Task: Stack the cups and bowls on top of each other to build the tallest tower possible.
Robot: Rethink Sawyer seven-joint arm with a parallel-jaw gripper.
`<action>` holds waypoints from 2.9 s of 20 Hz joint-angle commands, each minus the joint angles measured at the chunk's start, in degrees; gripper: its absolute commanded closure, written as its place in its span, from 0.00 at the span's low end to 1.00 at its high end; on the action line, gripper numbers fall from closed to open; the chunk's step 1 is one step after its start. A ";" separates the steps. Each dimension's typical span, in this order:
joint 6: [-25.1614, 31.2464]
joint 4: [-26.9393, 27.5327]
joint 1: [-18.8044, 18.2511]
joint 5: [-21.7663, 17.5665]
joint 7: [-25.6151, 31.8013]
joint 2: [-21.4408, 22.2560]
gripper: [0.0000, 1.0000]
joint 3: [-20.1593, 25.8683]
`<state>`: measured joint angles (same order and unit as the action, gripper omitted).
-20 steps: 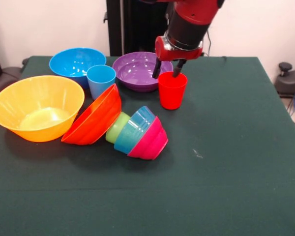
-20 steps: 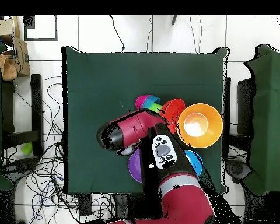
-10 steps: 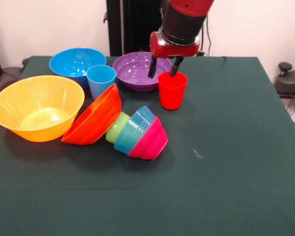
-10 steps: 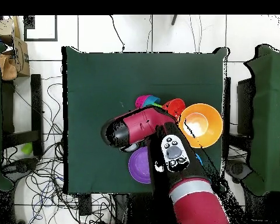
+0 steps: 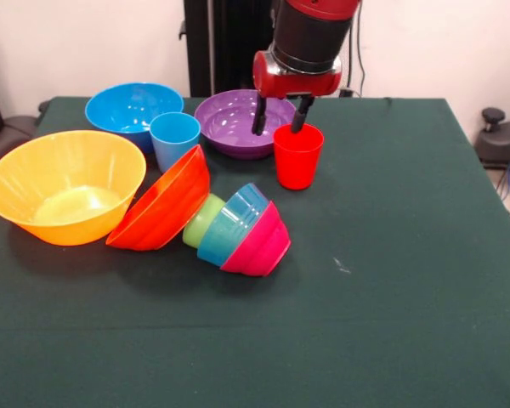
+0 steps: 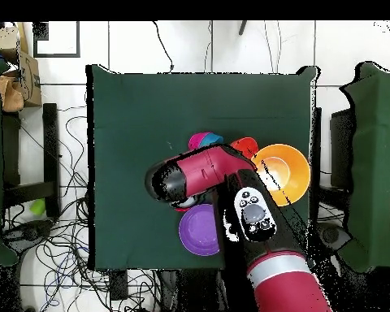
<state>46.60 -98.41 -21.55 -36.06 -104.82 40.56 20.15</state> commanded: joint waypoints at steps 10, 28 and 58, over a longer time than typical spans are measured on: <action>-15.27 -6.69 -9.31 -12.21 12.78 -3.12 0.00 7.12; -18.20 -3.47 -3.45 -10.73 0.85 -0.47 0.00 7.14; -24.10 -1.45 -3.27 -13.93 0.96 -6.59 0.00 2.14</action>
<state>23.42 -102.50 -26.75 -43.81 -104.82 39.87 24.97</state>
